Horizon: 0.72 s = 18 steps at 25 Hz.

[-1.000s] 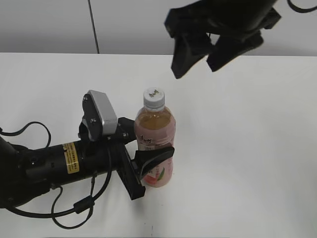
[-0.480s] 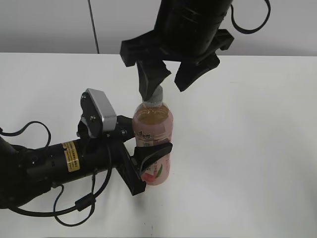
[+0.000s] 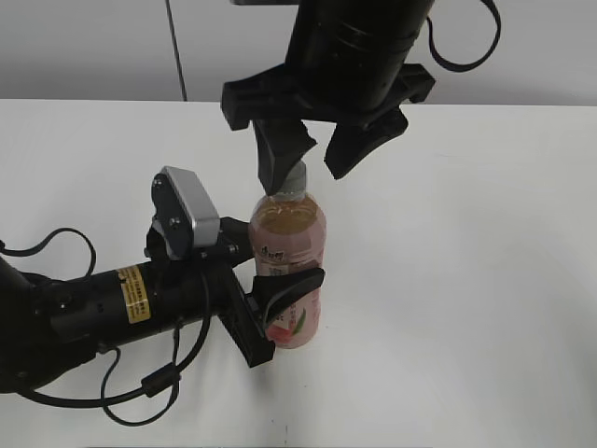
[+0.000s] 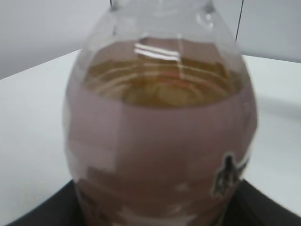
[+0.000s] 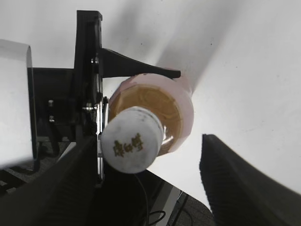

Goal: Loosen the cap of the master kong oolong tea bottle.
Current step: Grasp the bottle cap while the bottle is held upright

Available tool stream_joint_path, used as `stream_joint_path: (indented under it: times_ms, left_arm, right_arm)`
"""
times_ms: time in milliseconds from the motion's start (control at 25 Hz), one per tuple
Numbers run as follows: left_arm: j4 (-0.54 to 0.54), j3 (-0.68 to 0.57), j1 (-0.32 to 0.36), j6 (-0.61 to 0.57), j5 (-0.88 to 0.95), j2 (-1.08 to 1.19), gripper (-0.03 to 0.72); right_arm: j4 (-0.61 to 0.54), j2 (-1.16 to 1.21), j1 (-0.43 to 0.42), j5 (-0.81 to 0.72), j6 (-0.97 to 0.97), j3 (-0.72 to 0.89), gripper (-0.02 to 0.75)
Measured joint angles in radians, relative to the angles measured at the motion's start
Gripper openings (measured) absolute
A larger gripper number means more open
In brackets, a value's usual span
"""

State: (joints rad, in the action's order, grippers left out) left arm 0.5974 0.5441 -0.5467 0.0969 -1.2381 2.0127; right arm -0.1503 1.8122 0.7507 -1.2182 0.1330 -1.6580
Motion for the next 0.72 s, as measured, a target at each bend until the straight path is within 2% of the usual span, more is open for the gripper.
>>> stream_joint_path:
  times_ms: [360,600,720]
  left_arm:
    - [0.000,0.000,0.000,0.000,0.001,0.000,0.388]
    - [0.000,0.000,0.000,0.000,0.001,0.000,0.388]
    - [0.000,0.000,0.000,0.000,0.001,0.000,0.388]
  right_arm:
    - [-0.012,0.000,0.000,0.000,0.001,0.000,0.400]
    - [-0.020,0.000,0.000,0.000,0.002,0.000,0.359]
    - [-0.027,0.000,0.000,0.001,-0.011,0.000,0.274]
